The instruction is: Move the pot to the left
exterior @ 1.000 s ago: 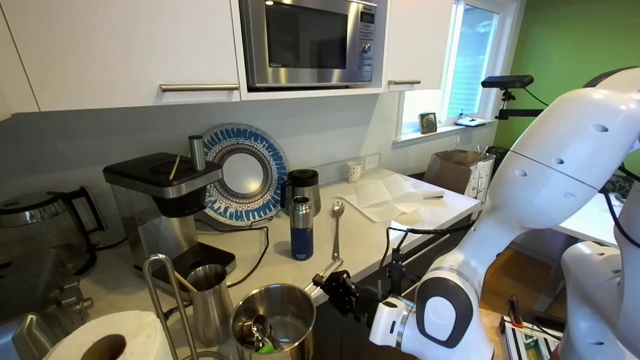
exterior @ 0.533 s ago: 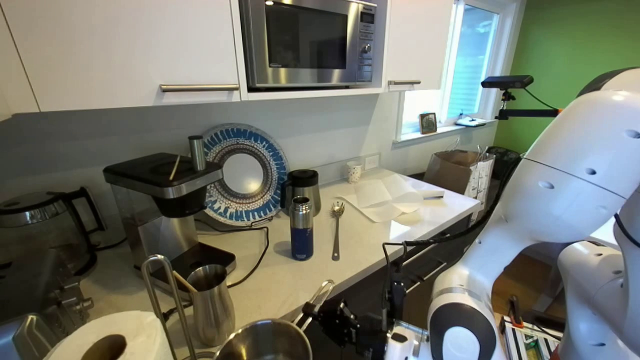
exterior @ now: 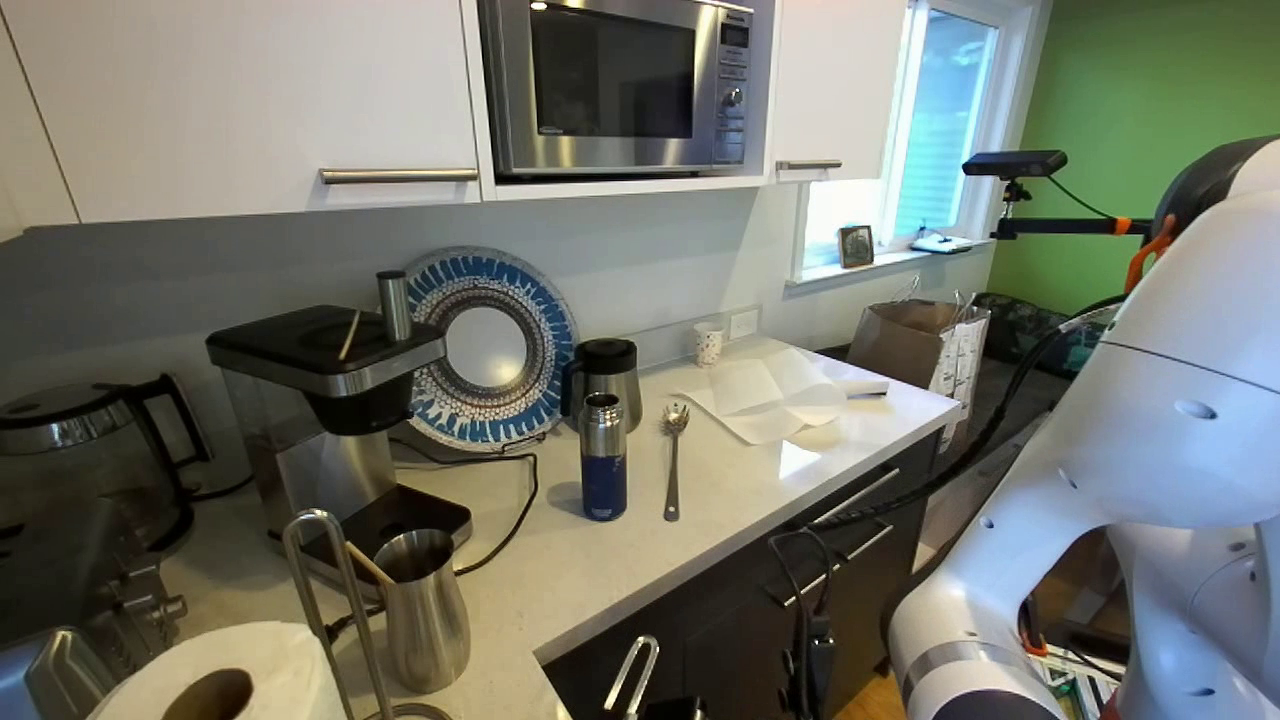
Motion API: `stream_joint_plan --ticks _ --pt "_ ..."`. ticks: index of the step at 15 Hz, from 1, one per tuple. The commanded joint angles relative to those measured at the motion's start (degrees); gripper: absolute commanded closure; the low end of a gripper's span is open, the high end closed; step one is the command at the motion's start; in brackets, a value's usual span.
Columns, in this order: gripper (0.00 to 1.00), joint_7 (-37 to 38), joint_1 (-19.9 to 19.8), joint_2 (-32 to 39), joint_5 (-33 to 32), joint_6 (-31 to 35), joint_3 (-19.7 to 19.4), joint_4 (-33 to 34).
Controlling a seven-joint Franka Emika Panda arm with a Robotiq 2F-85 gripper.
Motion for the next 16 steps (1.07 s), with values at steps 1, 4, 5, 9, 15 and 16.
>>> stream_joint_plan --ticks 1,4,5,9,15,16 --pt "0.99 -1.8 2.0 2.2 0.1 -1.7 1.8 1.5" --pt "0.99 -3.6 2.4 4.1 0.1 -2.4 2.4 3.5" --pt "0.99 -4.1 2.6 4.8 0.1 -2.4 2.7 4.2" --pt "0.99 -5.7 3.4 6.8 0.0 -1.2 4.0 6.8" --pt "0.68 -6.6 3.4 7.7 0.0 -0.7 5.0 8.1" --pt "0.61 -7.0 3.4 7.7 0.0 -0.6 5.0 7.9"
